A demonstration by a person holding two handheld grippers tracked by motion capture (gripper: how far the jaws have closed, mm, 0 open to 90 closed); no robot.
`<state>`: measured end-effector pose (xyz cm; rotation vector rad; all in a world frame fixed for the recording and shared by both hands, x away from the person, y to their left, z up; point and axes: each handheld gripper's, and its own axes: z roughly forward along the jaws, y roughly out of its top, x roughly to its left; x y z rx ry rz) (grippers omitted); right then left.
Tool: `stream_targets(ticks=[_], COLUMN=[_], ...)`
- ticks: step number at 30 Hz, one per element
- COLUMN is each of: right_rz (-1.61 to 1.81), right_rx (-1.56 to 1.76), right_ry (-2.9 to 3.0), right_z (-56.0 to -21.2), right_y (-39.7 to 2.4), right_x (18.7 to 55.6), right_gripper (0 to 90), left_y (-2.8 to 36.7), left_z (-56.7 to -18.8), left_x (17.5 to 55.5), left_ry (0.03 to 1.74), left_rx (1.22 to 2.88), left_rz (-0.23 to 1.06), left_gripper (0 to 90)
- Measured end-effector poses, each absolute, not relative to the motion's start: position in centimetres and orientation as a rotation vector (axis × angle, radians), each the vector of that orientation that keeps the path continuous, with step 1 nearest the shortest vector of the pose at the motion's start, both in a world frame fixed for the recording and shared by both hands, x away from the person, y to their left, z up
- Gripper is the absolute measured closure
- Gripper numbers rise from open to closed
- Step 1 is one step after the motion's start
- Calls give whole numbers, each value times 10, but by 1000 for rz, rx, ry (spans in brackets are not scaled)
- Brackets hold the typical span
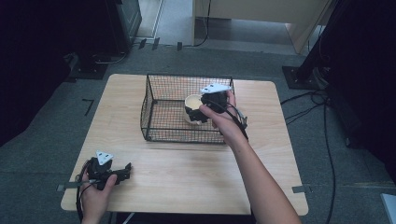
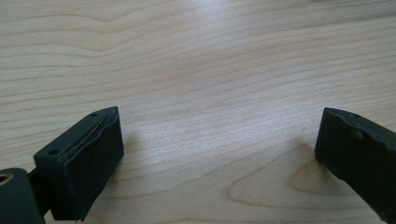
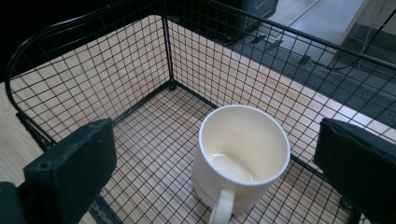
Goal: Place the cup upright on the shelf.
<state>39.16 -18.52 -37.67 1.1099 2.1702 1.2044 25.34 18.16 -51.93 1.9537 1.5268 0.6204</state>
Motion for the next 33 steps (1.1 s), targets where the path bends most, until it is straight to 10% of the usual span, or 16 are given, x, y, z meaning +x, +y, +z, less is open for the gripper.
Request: stream_targets(ticks=[33], right_rz=[1246], right_rx=[1149], right_ry=[2101], right_z=[-406], right_y=[-257], right_x=[314], right_gripper=[10], left_y=[182], left_z=[-519], left_x=[253], left_ry=[1526], left_rx=[1953], left_rz=[622], left_gripper=[15])
